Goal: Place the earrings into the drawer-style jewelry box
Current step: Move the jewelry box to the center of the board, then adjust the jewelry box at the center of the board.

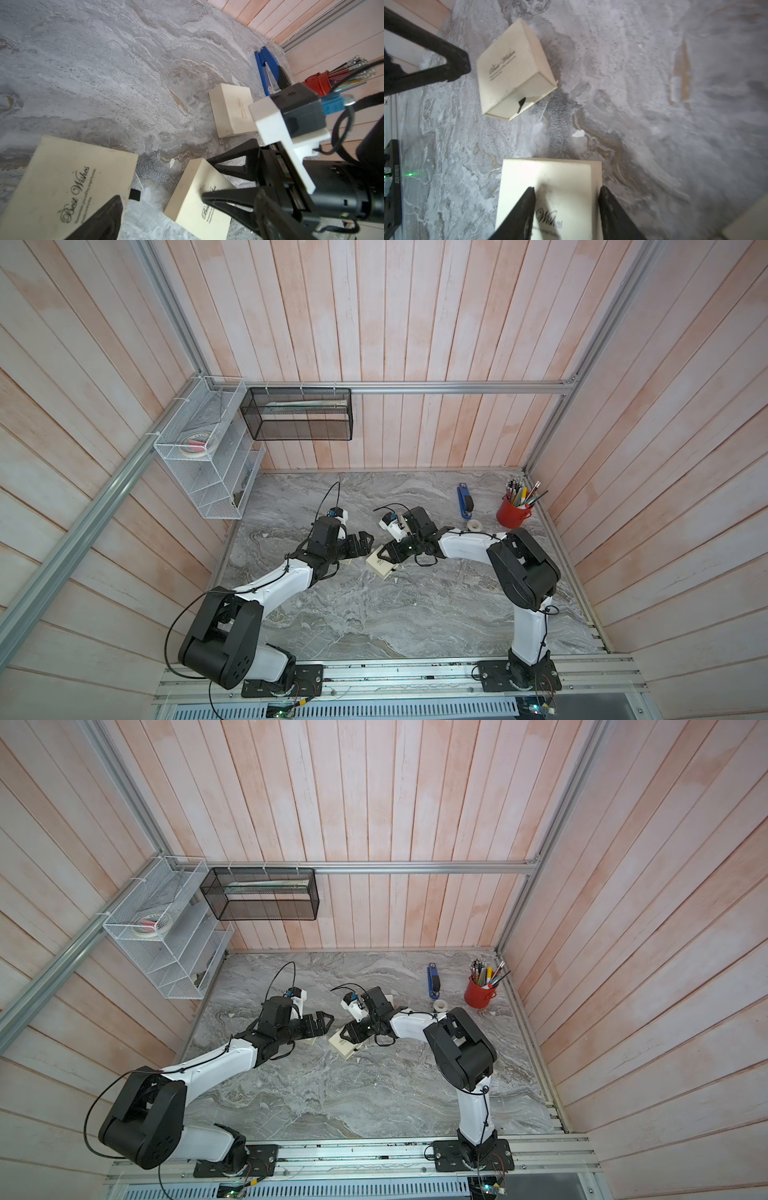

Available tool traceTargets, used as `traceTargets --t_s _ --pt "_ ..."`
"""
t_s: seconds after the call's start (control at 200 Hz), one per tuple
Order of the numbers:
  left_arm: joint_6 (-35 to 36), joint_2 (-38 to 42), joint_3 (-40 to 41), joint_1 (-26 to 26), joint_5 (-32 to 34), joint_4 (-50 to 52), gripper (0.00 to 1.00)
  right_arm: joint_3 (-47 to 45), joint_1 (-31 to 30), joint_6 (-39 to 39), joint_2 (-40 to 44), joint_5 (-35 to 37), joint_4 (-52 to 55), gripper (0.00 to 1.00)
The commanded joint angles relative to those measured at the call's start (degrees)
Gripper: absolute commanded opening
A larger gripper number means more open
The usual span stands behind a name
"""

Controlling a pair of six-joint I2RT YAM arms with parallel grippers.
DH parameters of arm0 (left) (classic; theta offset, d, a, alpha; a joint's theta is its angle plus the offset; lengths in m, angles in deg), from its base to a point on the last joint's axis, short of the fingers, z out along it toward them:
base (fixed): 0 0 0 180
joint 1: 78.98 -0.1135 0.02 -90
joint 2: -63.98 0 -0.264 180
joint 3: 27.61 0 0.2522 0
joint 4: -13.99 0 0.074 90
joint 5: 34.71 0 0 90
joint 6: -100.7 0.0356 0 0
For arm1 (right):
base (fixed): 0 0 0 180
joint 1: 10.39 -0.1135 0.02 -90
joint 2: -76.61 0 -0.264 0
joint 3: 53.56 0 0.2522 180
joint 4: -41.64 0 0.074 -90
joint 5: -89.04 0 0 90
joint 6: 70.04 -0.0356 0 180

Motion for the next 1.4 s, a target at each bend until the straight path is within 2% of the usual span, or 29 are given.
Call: traceTargets --t_s 0.0,0.14,0.315,0.415,0.515,0.645,0.725,0.785,0.875,1.395 --pt "-0.33 2.55 2.01 -0.3 0.93 0.92 0.98 1.17 -1.61 4.31 -2.84 -3.14 4.16 0.51" --pt "-1.09 3.75 3.79 -0.4 0.74 1.53 0.93 2.42 -2.19 4.61 -3.05 -5.08 3.64 0.52" --pt "-1.08 3.71 4.78 -0.48 -1.85 0.92 0.88 4.23 -1.42 1.28 1.92 -0.64 1.22 0.61" --pt "0.22 1.88 3.22 -0.41 -4.07 2.27 0.83 1.08 -0.32 -0.23 6.8 2.79 -1.06 0.61" --pt "0.36 2.28 3.24 -0.4 -2.94 5.24 0.8 -4.06 0.69 -0.36 11.57 6.86 -1.65 0.6" --pt "-1.27 5.21 4.95 -0.5 2.65 9.69 0.8 -10.98 1.71 -1.19 16.74 8.96 -2.74 0.59" --pt "-2.42 5.82 5.72 -0.85 5.15 10.4 0.91 -13.56 2.05 -2.19 18.71 9.26 -3.4 0.59" --pt "-2.8 4.82 5.47 -1.67 4.87 9.83 0.96 -14.59 2.17 -2.46 19.32 9.29 -3.59 0.59" --pt "-2.65 2.11 4.01 -2.45 4.58 9.18 0.96 -14.92 2.2 -2.59 19.75 9.48 -3.32 0.59" --pt "2.65 -14.22 -7.45 -3.13 -0.37 3.04 0.94 -16.8 2.37 -3.35 21.12 10.05 -3.63 0.59"
